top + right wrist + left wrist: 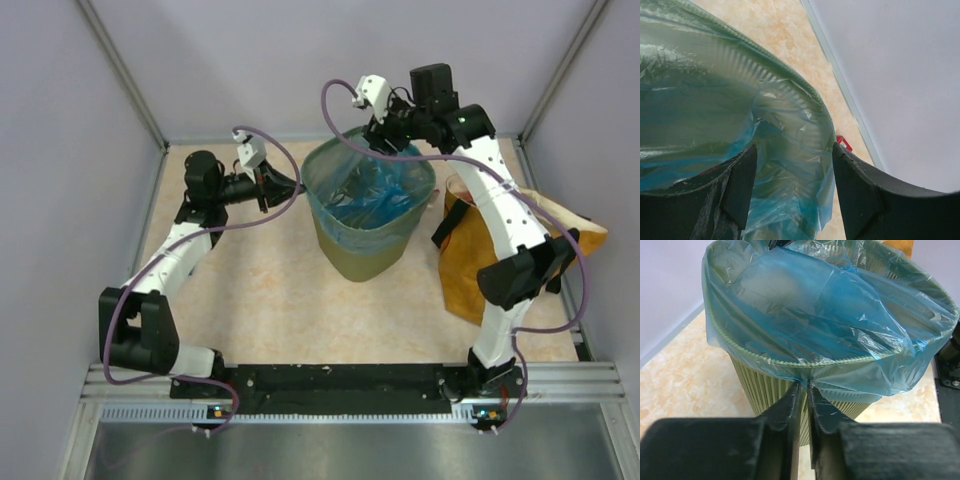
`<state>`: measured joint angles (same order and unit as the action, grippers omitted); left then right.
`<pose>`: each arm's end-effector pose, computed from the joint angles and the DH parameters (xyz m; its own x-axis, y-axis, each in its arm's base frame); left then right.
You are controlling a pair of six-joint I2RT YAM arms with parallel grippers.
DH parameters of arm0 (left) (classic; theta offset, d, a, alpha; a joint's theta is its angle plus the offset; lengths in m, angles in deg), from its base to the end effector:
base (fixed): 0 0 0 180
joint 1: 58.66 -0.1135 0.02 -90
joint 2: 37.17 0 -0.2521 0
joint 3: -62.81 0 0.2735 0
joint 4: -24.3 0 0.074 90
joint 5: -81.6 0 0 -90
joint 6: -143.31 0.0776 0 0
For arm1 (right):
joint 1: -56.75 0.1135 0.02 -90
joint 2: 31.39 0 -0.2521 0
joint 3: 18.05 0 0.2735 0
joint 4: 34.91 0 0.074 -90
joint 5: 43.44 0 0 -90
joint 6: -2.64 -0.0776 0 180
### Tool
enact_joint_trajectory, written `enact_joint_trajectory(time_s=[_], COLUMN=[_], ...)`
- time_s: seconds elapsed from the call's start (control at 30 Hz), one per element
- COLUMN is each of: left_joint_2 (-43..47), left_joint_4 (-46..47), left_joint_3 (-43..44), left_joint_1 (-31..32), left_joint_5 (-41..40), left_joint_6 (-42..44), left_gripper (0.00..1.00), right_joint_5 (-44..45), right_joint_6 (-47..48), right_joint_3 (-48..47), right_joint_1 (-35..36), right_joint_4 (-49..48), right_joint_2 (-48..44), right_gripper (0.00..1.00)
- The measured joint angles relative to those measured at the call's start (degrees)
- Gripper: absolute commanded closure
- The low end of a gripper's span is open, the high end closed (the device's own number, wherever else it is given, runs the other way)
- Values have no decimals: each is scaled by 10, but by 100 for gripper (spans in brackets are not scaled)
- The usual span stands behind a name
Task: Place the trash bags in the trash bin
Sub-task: Place the trash bag in the trash bin.
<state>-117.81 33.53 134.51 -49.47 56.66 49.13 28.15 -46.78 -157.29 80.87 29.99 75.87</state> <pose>0.3401 -0.1263 0.3203 -0.0652 -0.0206 -0.9977 0.9602 0.2707 -0.0683 0.4013 0.2066 0.4189 0.0329 -0.6615 -0.7492 -0.8009 0.4310 -0.4157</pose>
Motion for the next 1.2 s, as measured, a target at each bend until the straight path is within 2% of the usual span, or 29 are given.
enact_joint_trajectory(time_s=[0.07,0.33,0.7,1.1,1.13,1.2], left_joint_2=[-1,-2,-19,-36,-36,-33], left_joint_4=[2,4,-11,-27,-35,-65], left_joint_3=[0,0,2,-7,-7,-4], left_joint_1=[1,3,10,12,12,10], left_joint_5=[0,-11,-90,-102,-98,-84], left_joint_6=[-1,7,68,101,109,138], left_gripper=[100,100,100,100,93,69], right_joint_5=[1,3,5,13,14,15], right_joint_6=[2,4,4,9,9,10], right_joint_3=[6,6,7,17,20,21], right_joint_1=[0,0,0,0,0,0], right_joint_4=[0,-3,-3,-5,-5,-4], right_joint_2=[-5,-10,-12,-19,-21,-23], right_gripper=[39,38,37,36,36,36])
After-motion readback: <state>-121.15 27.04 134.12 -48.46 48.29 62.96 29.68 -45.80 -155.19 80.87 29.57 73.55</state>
